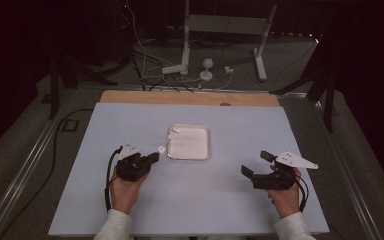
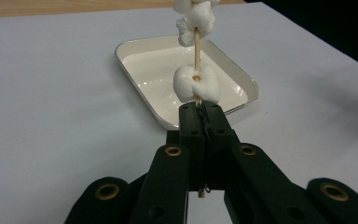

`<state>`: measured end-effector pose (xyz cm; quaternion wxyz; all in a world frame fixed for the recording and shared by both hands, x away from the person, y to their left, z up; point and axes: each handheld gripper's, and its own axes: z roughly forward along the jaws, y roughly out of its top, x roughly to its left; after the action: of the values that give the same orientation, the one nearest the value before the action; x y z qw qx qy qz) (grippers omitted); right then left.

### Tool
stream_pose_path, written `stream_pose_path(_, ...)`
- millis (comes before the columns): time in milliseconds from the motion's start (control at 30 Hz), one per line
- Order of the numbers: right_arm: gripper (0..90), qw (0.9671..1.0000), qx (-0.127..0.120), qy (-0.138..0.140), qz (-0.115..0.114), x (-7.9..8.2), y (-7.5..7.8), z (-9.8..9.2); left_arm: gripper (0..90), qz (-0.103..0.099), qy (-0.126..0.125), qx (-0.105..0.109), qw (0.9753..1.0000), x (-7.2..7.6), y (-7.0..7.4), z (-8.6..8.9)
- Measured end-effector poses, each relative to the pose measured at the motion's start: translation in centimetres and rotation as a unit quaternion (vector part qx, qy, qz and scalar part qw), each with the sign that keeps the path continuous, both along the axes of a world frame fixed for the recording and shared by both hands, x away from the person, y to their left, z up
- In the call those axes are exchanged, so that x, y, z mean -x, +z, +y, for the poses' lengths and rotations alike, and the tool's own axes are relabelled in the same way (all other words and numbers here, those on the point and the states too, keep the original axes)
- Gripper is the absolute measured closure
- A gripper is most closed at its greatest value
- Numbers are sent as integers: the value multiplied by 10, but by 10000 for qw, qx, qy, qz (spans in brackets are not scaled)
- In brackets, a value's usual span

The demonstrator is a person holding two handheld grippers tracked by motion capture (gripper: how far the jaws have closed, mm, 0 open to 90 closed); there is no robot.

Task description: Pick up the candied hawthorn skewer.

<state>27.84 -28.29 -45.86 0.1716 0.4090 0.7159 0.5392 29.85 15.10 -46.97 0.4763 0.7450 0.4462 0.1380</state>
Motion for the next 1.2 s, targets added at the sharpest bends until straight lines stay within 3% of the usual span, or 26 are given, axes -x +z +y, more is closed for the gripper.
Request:
stream_pose_path(433,0,9996,50,252,140,-29,19,28,900,-99,-152,33,9998,4,0,-4)
stream_pose_path(800,0,9984,71,472,308,-60,34,63,899,-172,-280,36,9995,6,2,-7)
stream_pose_path(1200,0,9973,35,655,339,-81,47,91,899,-225,-365,26,9991,7,3,-9)
